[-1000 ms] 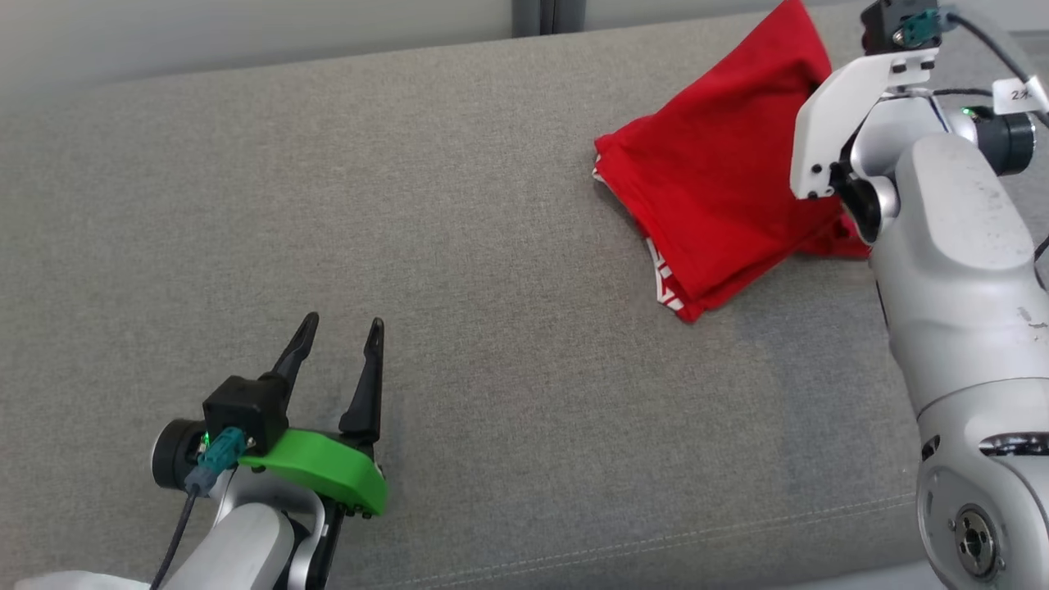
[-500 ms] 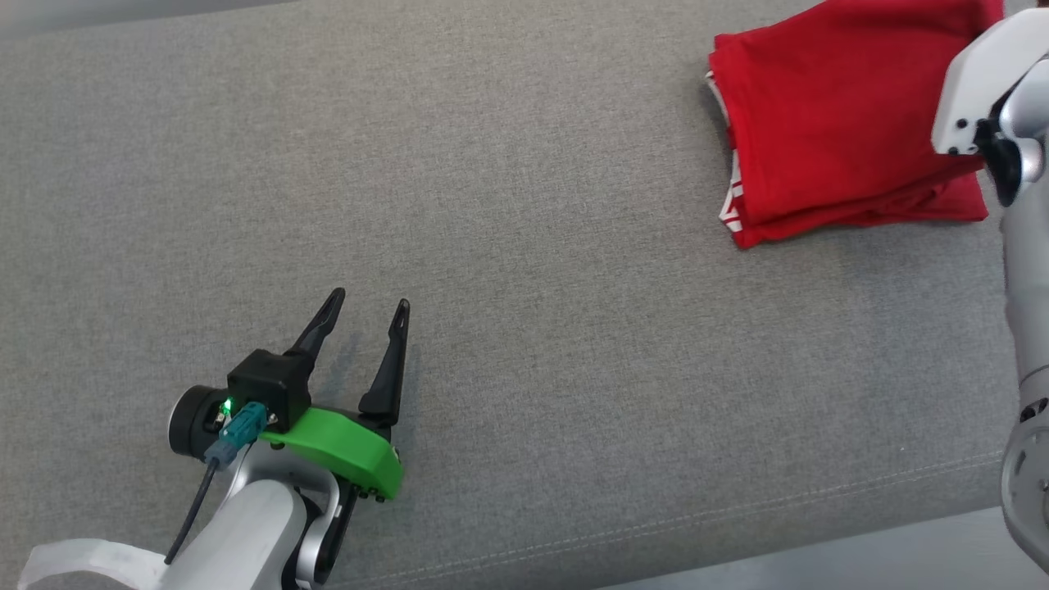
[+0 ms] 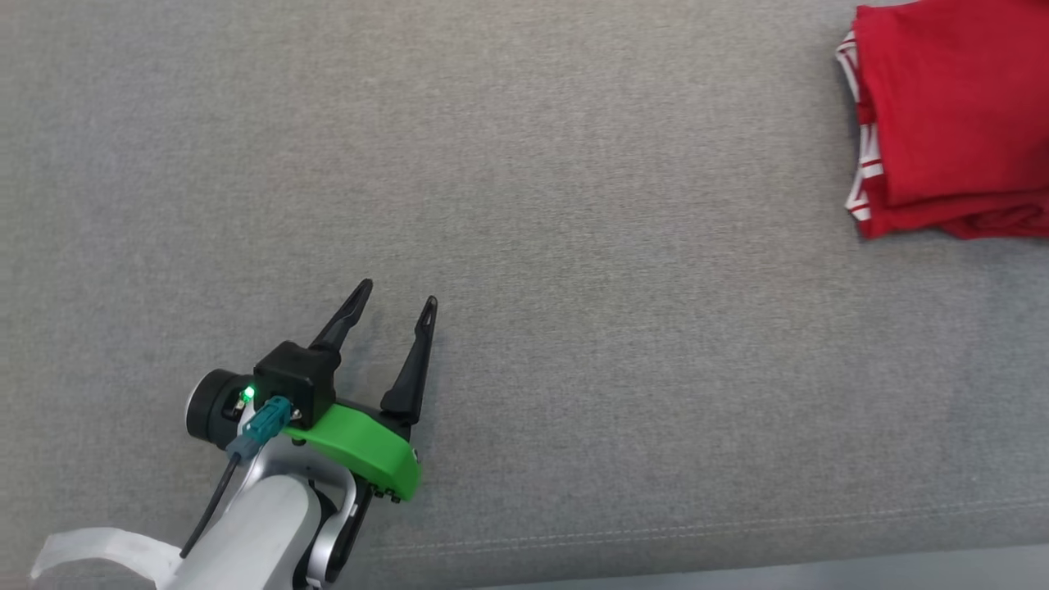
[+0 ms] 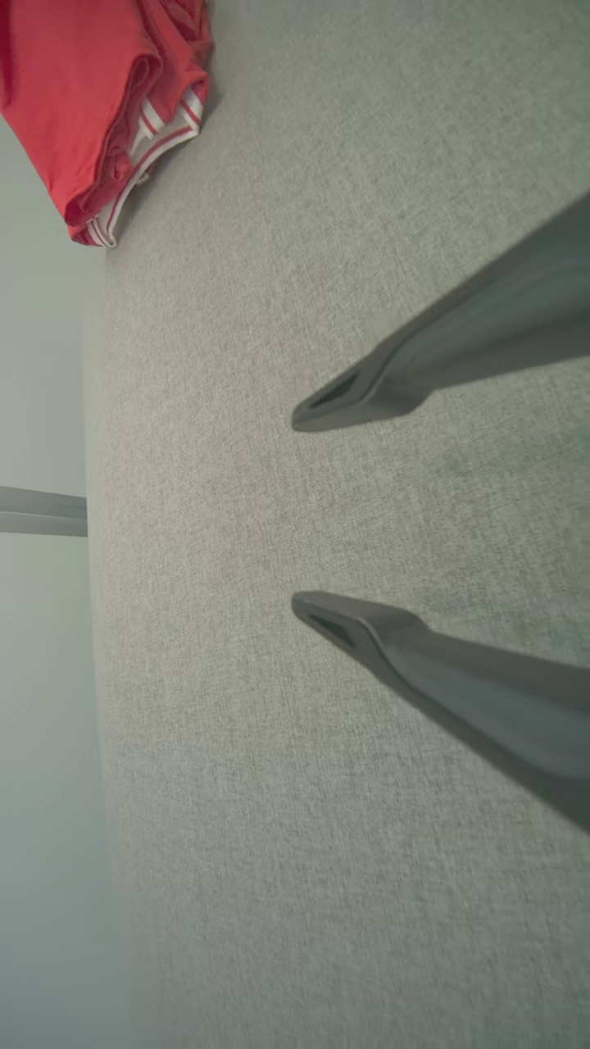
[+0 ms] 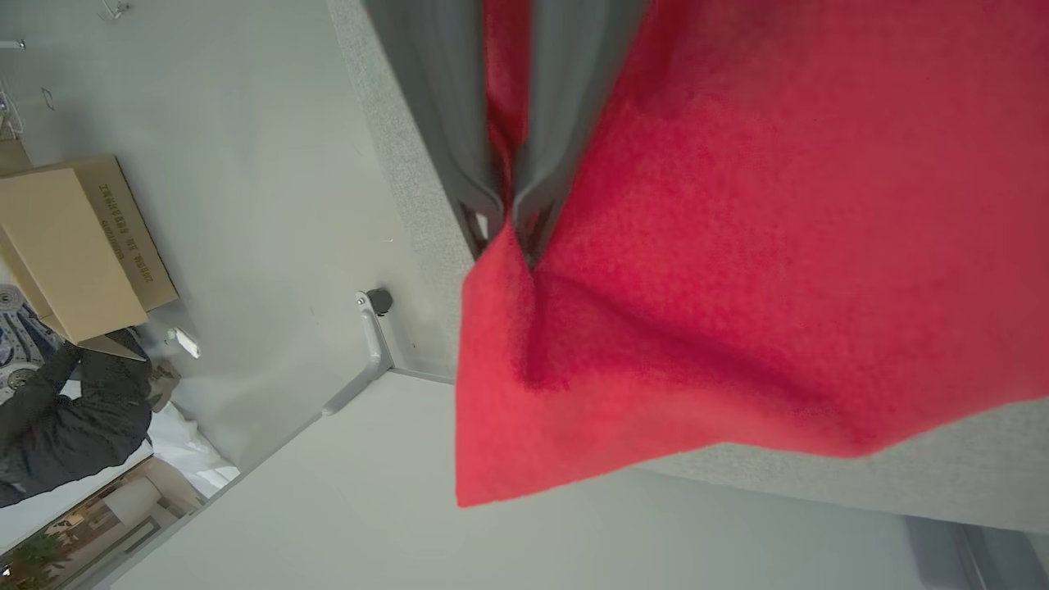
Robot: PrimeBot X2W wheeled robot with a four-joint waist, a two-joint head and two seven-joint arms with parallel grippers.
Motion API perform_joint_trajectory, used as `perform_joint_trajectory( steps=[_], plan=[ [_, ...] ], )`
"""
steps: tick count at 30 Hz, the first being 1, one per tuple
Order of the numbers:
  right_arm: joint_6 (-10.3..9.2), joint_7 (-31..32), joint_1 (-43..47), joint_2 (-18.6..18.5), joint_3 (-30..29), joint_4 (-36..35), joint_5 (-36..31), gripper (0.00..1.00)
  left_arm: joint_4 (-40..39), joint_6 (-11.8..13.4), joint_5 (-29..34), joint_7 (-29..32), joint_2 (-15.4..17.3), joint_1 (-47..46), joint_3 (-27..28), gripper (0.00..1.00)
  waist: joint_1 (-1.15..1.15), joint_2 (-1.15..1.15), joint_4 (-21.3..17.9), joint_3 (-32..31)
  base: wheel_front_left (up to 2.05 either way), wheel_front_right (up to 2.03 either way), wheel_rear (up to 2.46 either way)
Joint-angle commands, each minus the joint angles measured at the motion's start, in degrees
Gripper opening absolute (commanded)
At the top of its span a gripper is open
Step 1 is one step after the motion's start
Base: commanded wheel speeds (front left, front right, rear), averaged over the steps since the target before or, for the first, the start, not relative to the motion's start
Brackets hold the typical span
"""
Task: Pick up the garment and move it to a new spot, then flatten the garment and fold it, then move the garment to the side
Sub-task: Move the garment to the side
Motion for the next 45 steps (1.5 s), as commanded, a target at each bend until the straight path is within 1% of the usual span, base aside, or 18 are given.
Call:
perform_joint_trajectory(
  steps=[1,3,4,5,8,10,15,20,21,22,24,26,27,29,32,36,41,45],
  plan=[
    [-0.09,-0.66,0.72,-0.80,0.01,-0.01,-0.63,0.00,-0.23,-0.12,0.33,-0.02,0.12,-0.97,0.00,1.00,0.00,0.00,1.96,1.48,0.00,0.00,0.00],
    [-0.10,-1.46,1.21,-2.07,-0.44,-0.35,-2.36,0.00,-0.64,-0.10,0.54,0.19,0.06,-1.43,-0.29,1.00,0.00,0.00,2.79,2.17,0.00,0.00,0.00],
    [-0.10,-1.88,1.61,-2.53,-0.56,-0.28,-3.15,0.47,-0.79,-0.06,0.60,0.23,0.02,-1.70,-0.37,1.00,0.00,0.00,3.15,2.46,0.00,0.00,0.00],
    [-0.10,-2.25,1.97,-2.78,-0.63,-0.38,-3.90,1.00,-0.83,-0.02,0.70,0.19,0.02,-1.77,-0.41,1.00,0.00,0.00,3.39,2.55,0.00,0.00,0.00],
    [-0.10,-3.87,2.93,-3.61,-0.22,-0.78,-6.31,1.00,-0.92,0.17,0.95,0.20,-0.01,-1.86,-0.62,1.00,0.00,0.00,3.91,2.65,0.00,0.00,0.00],
    [-0.10,-5.21,3.35,-3.48,-0.20,-0.89,-6.99,1.00,-0.96,0.40,0.90,-0.15,-0.03,-1.89,-0.44,1.00,0.00,0.00,4.02,2.43,0.00,0.00,0.00],
    [-0.10,-9.81,3.92,-1.48,-0.58,0.27,-7.00,1.00,-0.40,1.39,1.22,-1.23,0.20,-1.84,0.22,1.00,0.00,0.00,3.62,0.66,0.00,0.00,0.00],
    [-0.10,-16.25,4.17,1.12,-3.39,2.71,-2.79,1.00,0.33,2.80,-3.21,-2.46,-1.43,0.55,3.79,1.00,0.00,0.00,2.69,-2.82,0.00,0.00,0.00],
    [-0.10,-17.54,4.40,1.64,-4.11,3.36,-1.63,1.00,0.23,2.90,-4.26,-2.94,-1.87,0.87,4.85,1.00,0.00,0.00,2.55,-3.66,0.00,0.00,0.00],
    [-0.10,-18.96,4.34,2.73,-6.07,4.45,1.19,1.00,0.47,2.86,-5.39,-3.30,-2.14,1.16,5.85,1.00,0.00,0.00,2.46,-4.69,0.00,0.00,0.00],
    [-0.10,-21.38,4.78,3.83,-7.43,5.96,3.48,1.00,1.28,3.13,-6.66,-3.86,-2.78,1.90,7.50,1.00,0.00,0.00,2.29,-6.51,0.00,0.00,0.00],
    [-0.09,-23.78,5.08,5.39,-9.40,7.38,7.04,1.00,1.88,2.16,-8.11,-4.17,-3.57,2.42,8.24,1.00,0.00,0.00,2.12,-8.38,0.00,0.00,0.00],
    [-0.10,-24.93,5.63,6.12,-10.07,7.99,8.68,1.00,2.55,2.68,-8.80,-4.47,-3.95,2.65,9.26,1.00,0.00,0.00,2.09,-9.65,0.00,0.00,0.00],
    [-0.10,-25.66,6.04,6.73,-10.03,8.44,9.68,1.00,2.83,3.04,-9.64,-4.60,-4.23,2.89,10.34,1.00,0.00,0.00,2.06,-10.29,0.00,0.00,0.00],
    [-0.09,-27.41,7.63,9.58,-9.25,9.32,13.48,1.00,4.64,3.70,-11.48,-4.89,-5.38,3.72,12.50,1.00,0.00,0.00,1.89,-13.07,0.00,0.00,0.00],
    [-0.09,-28.19,11.67,13.76,-7.19,7.18,18.29,1.00,7.45,4.52,-13.21,-4.90,-5.51,4.89,14.49,1.00,0.00,0.00,1.75,-17.23,0.00,0.00,0.00],
    [-0.09,-28.18,19.52,17.72,-1.41,-0.61,26.01,1.00,9.49,5.88,-14.15,-4.97,-4.49,7.14,16.23,1.00,0.00,0.00,1.88,-21.29,0.00,0.00,0.00],
    [-0.09,-28.20,26.86,18.72,5.79,-7.00,31.95,1.00,9.86,6.66,-13.68,-5.03,-2.92,9.13,17.00,1.00,0.00,0.00,2.09,-22.91,0.00,0.00,0.00]
  ],
)
